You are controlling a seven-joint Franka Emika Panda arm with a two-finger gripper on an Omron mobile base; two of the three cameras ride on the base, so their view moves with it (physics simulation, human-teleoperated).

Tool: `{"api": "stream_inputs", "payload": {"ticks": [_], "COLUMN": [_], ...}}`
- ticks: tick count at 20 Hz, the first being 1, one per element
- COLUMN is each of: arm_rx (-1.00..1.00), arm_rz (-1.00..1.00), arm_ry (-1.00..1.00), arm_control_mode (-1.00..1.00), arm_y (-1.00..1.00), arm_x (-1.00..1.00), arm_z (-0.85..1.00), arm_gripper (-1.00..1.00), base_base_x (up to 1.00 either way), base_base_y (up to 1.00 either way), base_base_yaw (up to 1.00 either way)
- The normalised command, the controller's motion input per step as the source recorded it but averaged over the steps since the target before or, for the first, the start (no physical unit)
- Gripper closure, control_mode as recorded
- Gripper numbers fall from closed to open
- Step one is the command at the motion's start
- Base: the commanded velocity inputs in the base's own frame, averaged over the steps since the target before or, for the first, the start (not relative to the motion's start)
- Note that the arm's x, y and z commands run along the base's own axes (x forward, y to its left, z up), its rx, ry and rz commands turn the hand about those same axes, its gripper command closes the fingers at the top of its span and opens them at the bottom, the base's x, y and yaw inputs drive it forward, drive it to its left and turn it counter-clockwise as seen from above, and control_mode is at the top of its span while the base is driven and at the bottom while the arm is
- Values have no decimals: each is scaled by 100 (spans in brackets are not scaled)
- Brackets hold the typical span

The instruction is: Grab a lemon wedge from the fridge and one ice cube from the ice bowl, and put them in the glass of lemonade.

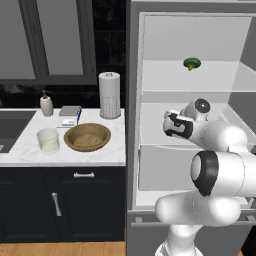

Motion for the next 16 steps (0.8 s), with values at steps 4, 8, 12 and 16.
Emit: {"api": "stream_inputs", "payload": {"ticks": [4,8,12,16], "arm_rx": [0,0,0,0], "arm_rz": [0,0,-1,-3], "arm_ry": [0,0,2,7], "arm_control_mode": [-100,-100,-100,-100], "arm_y": [-5,-9,-14,-11], "arm_x": [47,34,14,0], "arm_z": [-36,-24,-20,-32], "arm_gripper": [-100,-100,-100,-100], "base_base_x": [0,0,0,0], "base_base_y": [0,0,0,0], "base_base_yaw": [0,0,0,0]}}
